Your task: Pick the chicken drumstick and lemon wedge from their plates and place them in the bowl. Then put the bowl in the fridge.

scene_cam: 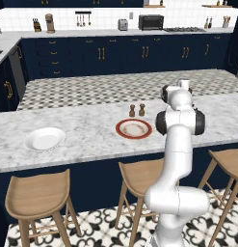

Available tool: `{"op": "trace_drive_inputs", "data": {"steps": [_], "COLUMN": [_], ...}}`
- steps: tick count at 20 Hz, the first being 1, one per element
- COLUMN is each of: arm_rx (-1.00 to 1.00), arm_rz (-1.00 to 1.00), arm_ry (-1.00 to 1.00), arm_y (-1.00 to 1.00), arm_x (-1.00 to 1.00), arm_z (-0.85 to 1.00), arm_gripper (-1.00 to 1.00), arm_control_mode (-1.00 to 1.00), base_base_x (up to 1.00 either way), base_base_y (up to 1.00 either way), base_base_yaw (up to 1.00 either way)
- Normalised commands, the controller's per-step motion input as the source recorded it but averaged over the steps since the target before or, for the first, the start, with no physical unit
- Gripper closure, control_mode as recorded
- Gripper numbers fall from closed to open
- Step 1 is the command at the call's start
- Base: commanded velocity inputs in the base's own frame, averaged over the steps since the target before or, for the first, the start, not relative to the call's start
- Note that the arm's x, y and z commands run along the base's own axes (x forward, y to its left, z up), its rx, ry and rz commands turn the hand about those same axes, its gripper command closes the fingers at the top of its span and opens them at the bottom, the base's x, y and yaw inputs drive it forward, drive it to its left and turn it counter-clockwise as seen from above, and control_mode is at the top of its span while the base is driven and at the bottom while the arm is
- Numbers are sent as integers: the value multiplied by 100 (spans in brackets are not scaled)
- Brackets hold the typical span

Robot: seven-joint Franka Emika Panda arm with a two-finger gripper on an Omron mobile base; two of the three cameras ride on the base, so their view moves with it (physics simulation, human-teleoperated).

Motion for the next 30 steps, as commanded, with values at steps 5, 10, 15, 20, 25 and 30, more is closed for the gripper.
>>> {"op": "trace_drive_inputs", "data": {"steps": [5,10,15,20,25,30], "arm_rx": [0,-9,-7,-8,-7,-1], "arm_rz": [7,19,25,28,31,25], "arm_ry": [0,0,-3,0,-5,0], "arm_y": [72,81,10,-5,-14,-6], "arm_x": [-96,-23,0,25,23,51], "arm_z": [12,-3,4,-2,-6,-29], "arm_gripper": [-100,-100,-100,-100,-100,-100], "arm_control_mode": [-100,-100,-100,-100,-100,-100], "base_base_x": [0,0,0,0,0,0], "base_base_y": [0,0,0,0,0,0], "base_base_yaw": [0,0,0,0,0,0]}}
